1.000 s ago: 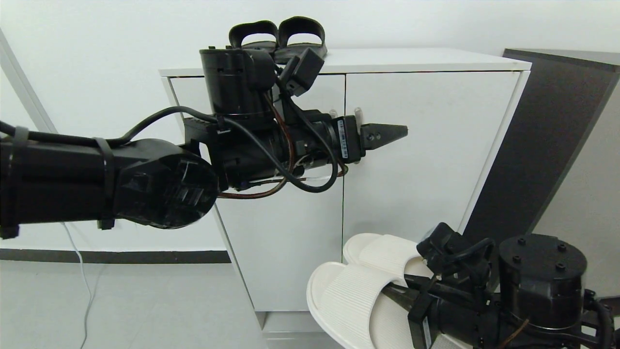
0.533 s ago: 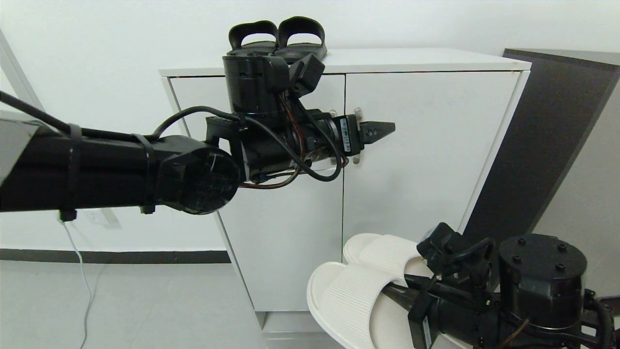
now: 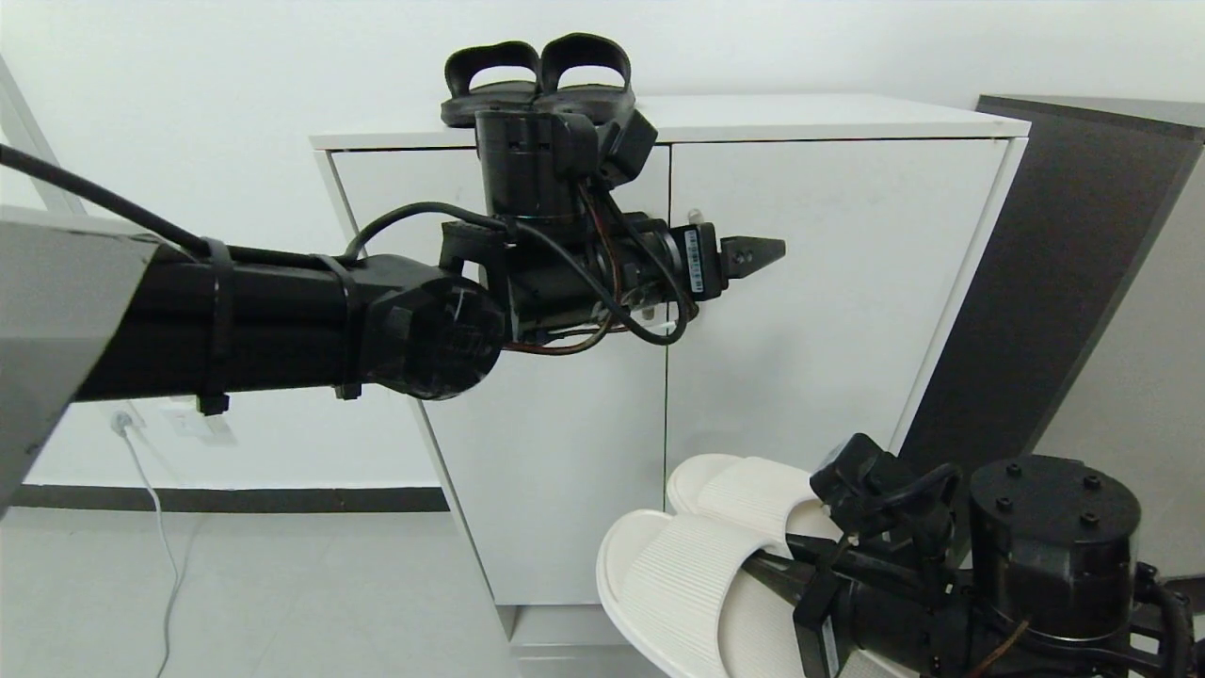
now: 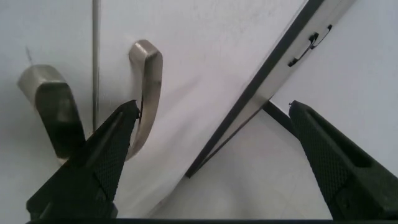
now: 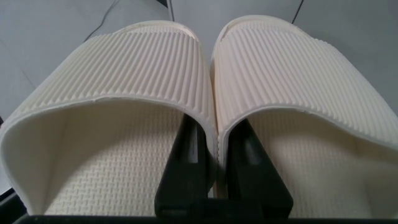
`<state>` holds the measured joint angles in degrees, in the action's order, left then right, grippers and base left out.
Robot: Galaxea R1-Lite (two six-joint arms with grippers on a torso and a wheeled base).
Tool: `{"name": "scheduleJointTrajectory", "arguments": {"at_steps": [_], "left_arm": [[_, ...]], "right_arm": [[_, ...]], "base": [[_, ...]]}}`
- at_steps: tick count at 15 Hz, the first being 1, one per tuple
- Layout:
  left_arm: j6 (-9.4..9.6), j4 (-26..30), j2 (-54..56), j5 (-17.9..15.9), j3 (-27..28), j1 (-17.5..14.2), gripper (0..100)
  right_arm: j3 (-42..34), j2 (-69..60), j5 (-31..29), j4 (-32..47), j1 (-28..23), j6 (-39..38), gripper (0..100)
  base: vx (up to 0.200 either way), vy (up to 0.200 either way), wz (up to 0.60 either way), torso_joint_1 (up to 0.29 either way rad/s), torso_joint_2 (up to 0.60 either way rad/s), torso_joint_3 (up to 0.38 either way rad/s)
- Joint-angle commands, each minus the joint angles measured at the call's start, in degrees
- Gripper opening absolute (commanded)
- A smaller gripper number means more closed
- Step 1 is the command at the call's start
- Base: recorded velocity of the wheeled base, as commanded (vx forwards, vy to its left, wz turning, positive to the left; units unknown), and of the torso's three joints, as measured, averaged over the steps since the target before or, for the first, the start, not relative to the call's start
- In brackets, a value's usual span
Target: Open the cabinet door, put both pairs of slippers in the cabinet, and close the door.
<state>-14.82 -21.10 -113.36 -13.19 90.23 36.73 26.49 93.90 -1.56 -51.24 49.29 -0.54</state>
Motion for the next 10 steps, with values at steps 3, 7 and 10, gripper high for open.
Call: {"name": "scheduleJointTrajectory", "arguments": {"at_steps": [3,7,10], "left_arm": [[-0.29,-0.1,0.1,0.0,-0.2,0.0,0],[-0.29,-0.3,2.1,0.1,-3.0,0.4,0],[-0.29,-1.7,5.5,0.1,-8.5,2.1,0]], "right_arm": [[-0.6,-0.3,0.7,0.0,0.1,0.0,0],[-2.0,-1.6,4.7,0.0,0.3,0.0,0],[-3.4,-2.8,8.2,0.0,0.5,0.2,0]], "base": [[0.000,0.000,0.00,0.000,0.00,0.000],[0.000,0.000,0.00,0.000,0.00,0.000],[0.000,0.000,0.00,0.000,0.00,0.000]]}}
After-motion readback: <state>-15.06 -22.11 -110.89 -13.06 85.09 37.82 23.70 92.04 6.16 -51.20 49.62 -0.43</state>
